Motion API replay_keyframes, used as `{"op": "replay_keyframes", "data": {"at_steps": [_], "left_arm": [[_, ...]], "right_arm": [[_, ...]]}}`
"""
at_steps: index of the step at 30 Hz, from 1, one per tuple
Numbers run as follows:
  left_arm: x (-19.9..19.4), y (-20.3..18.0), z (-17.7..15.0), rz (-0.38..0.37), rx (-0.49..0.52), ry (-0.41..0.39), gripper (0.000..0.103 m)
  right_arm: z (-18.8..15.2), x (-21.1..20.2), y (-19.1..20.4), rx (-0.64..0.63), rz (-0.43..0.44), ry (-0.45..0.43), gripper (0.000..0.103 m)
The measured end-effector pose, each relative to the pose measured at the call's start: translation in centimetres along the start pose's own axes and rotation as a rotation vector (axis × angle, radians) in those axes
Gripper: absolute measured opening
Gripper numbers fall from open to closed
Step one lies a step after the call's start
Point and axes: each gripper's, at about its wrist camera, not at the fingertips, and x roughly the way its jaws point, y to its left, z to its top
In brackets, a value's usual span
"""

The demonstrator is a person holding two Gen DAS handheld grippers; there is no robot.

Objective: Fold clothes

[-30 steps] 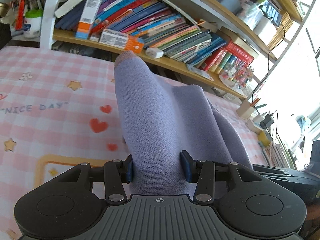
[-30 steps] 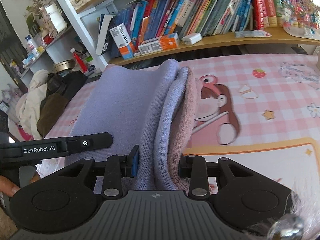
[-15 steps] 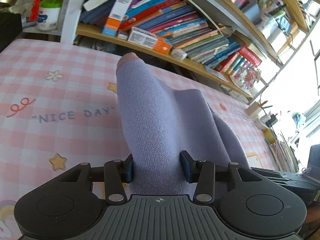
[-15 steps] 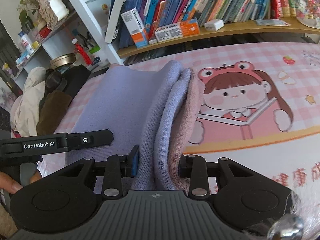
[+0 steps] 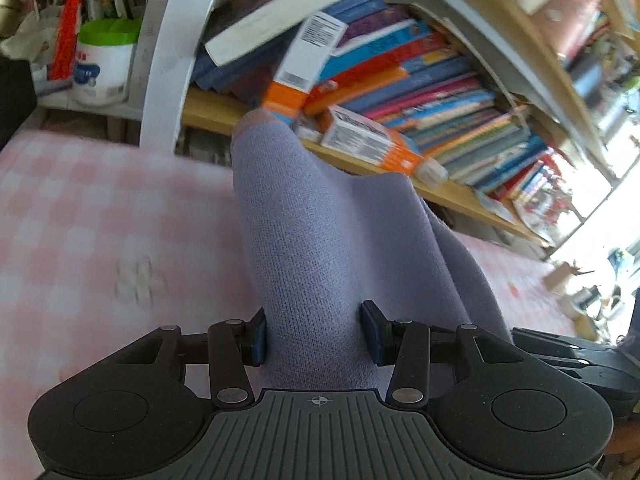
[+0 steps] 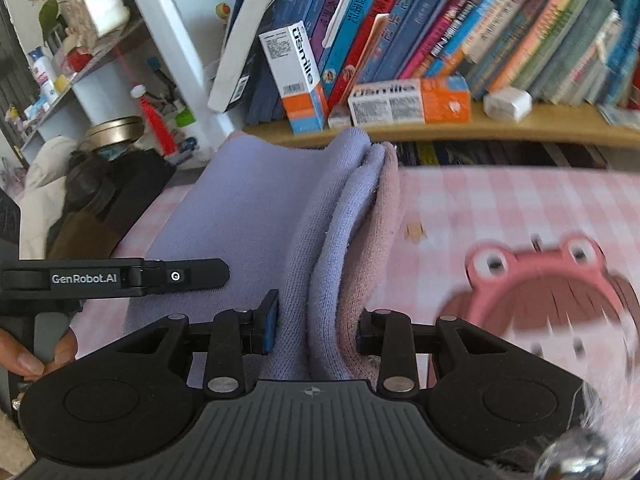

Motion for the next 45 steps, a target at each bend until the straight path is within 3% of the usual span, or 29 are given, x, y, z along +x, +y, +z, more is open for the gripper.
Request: {"op": "replay_keyframes", "data": {"at_steps": [7, 13, 14, 15, 20, 22, 25, 30, 45], "left_arm": [[2.5, 1.7, 1.3, 0.019, -0.005, -0.008, 0.046], [3.6, 3.0, 1.0, 0.027, -0.054, -0.013, 0.054], [3.8, 3.2, 0.9, 0.029, -0.062, -0.014, 0.057], [3.5, 2.9, 0.8, 0.048, -0.048, -0.027, 0.057], [1.4, 0.9, 0.2, 0.152, 0.047, -0.111, 0.058], [0.3, 0.0, -0.2, 0.162, 0.077, -0.155, 0.059], [-1.2, -1.4, -1.1, 0.186, 0.113, -0.211, 0.068], [-2.6, -2.3, -3.2, 0.231, 0.128, -0.232, 0.075], [-6.2, -3.9, -7.9, 0.305, 0.150, -0.165, 0.089]], "right_arm": [[1.5, 4.4, -1.8, 0.011, -0.008, -0.003, 0.033], [1.1, 4.9, -2.7, 0.025, -0.038, -0.019, 0.051], [1.1, 4.8, -2.7, 0.022, -0.048, -0.020, 0.059], [1.1, 4.6, -2.6, 0.019, -0.066, -0.026, 0.068], [0.9, 2.8, -2.0, -0.020, -0.160, -0.078, 0.081], [0.5, 1.8, -1.6, -0.053, -0.201, -0.120, 0.084], [-0.1, 0.6, -0.9, -0.108, -0.242, -0.164, 0.087], [-1.7, -0.6, -0.3, -0.130, -0.261, -0.179, 0.094], [-6.6, -4.1, 1.8, -0.104, -0.306, -0.122, 0.102]]}}
